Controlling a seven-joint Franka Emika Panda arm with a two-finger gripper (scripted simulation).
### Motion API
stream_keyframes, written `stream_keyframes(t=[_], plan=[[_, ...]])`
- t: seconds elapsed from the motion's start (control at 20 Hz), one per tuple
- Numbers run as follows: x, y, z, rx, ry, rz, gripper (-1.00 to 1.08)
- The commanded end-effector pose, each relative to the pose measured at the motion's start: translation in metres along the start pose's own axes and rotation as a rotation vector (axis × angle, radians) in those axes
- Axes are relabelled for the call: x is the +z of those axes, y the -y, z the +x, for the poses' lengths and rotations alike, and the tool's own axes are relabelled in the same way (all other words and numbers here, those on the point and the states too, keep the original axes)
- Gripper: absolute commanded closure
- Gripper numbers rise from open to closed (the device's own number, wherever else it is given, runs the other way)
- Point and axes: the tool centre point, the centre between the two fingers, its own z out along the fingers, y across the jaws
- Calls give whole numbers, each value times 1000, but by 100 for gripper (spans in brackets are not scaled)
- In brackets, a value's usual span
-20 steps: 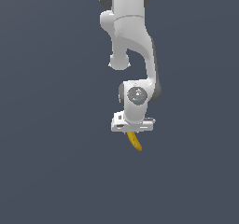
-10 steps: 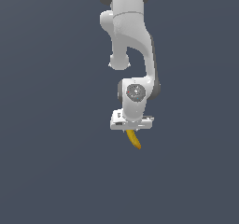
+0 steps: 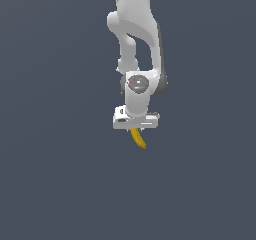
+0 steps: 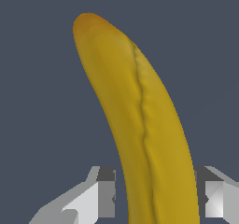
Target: Pick up the object and move it to a goal position.
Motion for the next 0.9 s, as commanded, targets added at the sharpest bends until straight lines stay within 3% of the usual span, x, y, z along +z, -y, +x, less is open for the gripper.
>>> stream_keyframes(t=[0.0, 0.45, 0.85], plan=[[-14, -9, -12, 0, -3, 0, 108], [-61, -39, -58, 1, -3, 1, 108], [-84, -54, -79, 1, -3, 1, 108]])
